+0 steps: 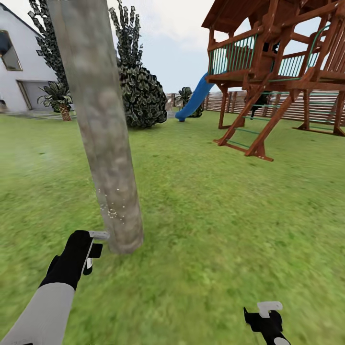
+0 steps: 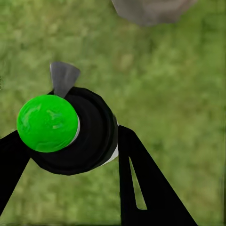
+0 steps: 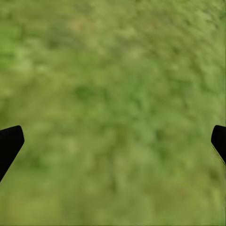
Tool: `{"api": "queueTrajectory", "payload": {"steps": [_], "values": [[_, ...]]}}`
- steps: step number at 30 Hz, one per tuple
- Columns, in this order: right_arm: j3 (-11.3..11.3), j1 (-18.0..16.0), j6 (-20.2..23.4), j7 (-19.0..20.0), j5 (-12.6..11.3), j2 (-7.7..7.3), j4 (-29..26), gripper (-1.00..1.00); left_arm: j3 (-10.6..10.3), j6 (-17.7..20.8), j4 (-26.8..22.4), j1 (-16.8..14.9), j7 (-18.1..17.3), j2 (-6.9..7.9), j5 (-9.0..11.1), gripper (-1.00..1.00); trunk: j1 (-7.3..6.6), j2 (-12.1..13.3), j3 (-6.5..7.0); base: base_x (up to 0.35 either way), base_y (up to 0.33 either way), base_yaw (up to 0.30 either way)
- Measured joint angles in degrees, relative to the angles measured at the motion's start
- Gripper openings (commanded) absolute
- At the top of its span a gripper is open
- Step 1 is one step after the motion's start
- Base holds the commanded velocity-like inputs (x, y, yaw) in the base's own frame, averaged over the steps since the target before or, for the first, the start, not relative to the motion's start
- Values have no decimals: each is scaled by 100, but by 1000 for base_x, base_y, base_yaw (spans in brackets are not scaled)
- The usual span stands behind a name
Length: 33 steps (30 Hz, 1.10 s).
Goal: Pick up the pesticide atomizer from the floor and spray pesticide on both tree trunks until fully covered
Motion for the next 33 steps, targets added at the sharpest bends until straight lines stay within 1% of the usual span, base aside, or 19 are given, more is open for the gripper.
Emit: {"api": "queueTrajectory", "payload": {"steps": [3,8,18,22,26,31,32,33], "values": [[0,1,0,0,0,0,-1,100,4,-7,-1,-3,0,-1,-6,-100,0,0,0,85,-271,143],[-1,1,-1,1,0,-22,-1,100,4,-9,-2,-6,0,-1,80,-100,0,0,0,85,-271,11],[0,1,-1,1,0,-24,-1,100,0,-1,-78,-38,2,-10,121,-100,-1,0,0,102,-271,8],[0,0,0,0,0,-18,3,100,4,-7,-108,-43,-7,-1,129,-100,1,0,0,10,-272,227],[0,0,-1,1,0,-18,6,100,5,-83,-110,-51,-1,-9,132,-100,3,0,8,-212,-220,276],[-2,1,-2,2,0,-18,4,100,-9,-102,-114,-105,2,-52,138,-100,2,0,25,-205,-62,277],[-2,1,-1,2,0,-18,6,100,-11,-102,-117,-130,4,-55,136,-100,2,0,28,-27,-5,278],[-2,1,-2,3,-1,-18,3,100,-15,-98,-116,-219,10,-63,137,-100,1,0,32,-14,-2,278]]}}
